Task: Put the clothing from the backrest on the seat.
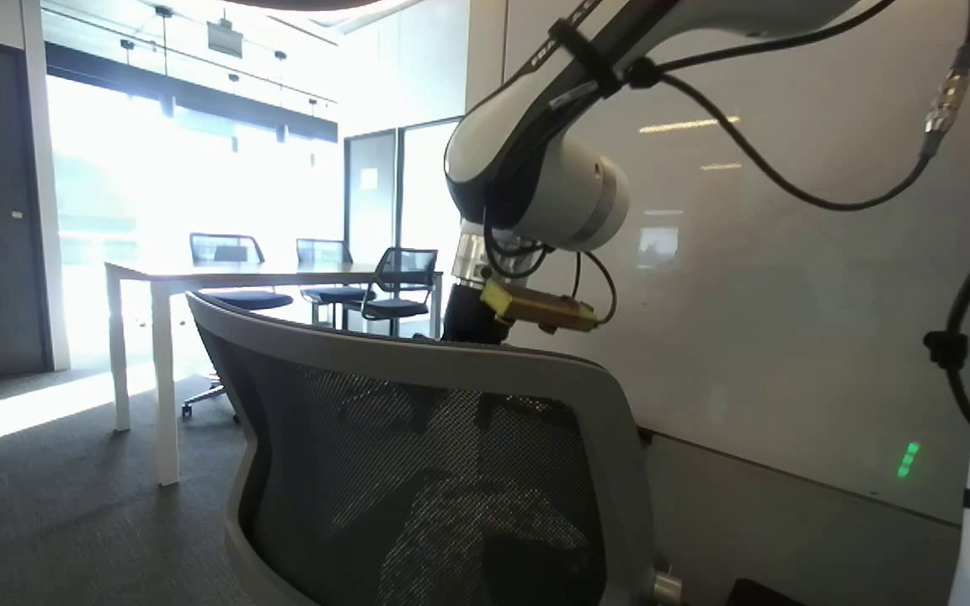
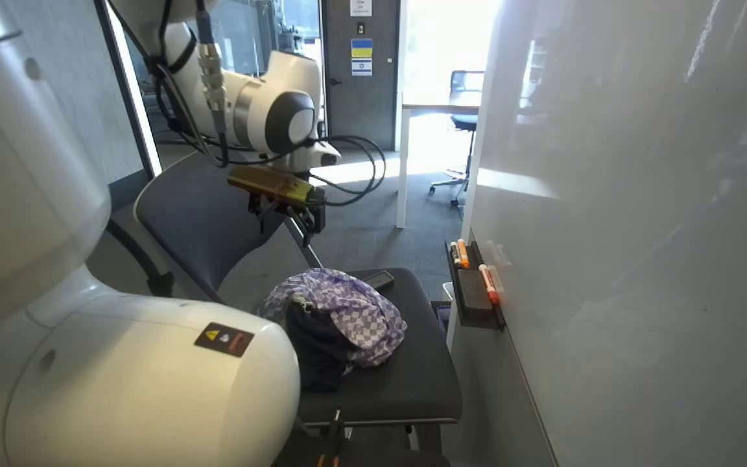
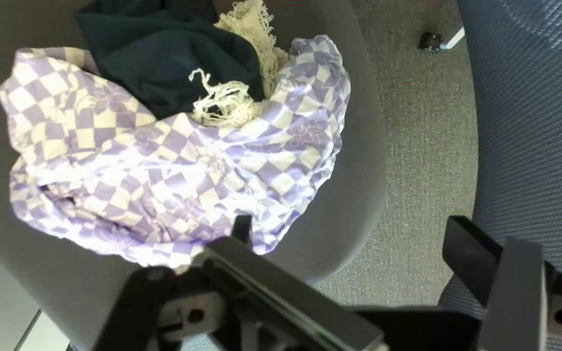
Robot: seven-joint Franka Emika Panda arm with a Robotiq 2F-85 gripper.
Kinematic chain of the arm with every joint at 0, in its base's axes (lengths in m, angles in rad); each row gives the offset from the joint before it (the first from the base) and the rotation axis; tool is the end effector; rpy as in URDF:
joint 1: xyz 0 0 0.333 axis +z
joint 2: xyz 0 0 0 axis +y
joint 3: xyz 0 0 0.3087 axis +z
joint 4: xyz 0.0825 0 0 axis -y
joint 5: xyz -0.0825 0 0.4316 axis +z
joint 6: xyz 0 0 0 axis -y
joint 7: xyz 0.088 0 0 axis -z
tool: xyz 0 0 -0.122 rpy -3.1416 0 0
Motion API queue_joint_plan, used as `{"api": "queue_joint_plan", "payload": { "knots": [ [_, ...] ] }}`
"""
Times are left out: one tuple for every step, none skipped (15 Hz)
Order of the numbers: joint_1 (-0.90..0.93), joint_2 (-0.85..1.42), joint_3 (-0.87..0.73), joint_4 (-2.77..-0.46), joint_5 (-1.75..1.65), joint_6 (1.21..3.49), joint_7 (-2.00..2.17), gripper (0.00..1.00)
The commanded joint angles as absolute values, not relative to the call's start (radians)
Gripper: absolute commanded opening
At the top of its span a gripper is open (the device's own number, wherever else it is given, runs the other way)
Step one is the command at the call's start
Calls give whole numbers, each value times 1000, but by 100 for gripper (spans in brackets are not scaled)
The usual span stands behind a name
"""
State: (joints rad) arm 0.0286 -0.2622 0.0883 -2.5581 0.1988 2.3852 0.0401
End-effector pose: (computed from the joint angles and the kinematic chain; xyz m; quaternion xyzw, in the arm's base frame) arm 0.4727 0.0576 0.3141 -0.9967 0.0318 -0.0400 0.0631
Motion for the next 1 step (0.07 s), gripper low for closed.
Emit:
{"api": "queue_joint_plan", "payload": {
  "knots": [
    [38, -447, 147, -2534, 49, 2163, 207, 100]
  ]
}}
